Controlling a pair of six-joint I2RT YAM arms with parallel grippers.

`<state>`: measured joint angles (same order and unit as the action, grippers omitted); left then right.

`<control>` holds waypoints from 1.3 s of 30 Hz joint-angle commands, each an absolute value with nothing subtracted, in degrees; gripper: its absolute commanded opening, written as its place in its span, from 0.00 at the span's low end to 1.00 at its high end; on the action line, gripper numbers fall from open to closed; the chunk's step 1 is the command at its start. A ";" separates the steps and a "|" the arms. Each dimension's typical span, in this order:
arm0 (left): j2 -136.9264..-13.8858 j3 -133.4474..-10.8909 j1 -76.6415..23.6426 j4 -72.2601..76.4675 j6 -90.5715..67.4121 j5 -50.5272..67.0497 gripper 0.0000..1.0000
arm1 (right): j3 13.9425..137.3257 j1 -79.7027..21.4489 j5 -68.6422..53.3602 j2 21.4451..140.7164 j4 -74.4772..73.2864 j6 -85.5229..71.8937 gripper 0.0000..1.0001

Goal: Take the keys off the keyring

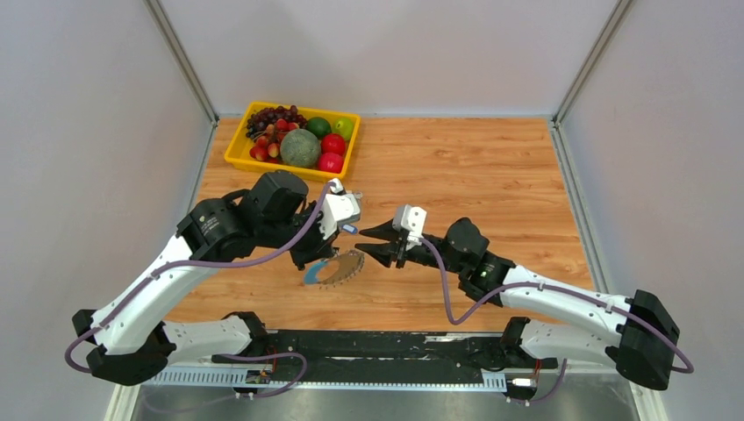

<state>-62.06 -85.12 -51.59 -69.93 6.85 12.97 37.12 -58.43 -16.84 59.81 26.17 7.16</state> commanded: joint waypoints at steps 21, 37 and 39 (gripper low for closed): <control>-62.54 -90.63 -53.10 -69.04 15.64 11.93 0.00 | 44.37 -58.50 -27.89 67.54 25.70 4.82 0.40; -60.72 -87.34 -55.17 -65.23 16.47 14.75 0.00 | 43.59 -58.49 -30.18 67.32 31.07 1.54 0.38; -60.69 -87.12 -55.25 -65.13 16.68 14.58 0.00 | 43.59 -58.45 -31.12 67.31 31.65 0.94 0.38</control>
<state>-61.58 -87.26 -54.81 -68.45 14.79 13.50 41.85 -58.41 -28.12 67.42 27.55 3.05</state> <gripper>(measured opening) 0.018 0.382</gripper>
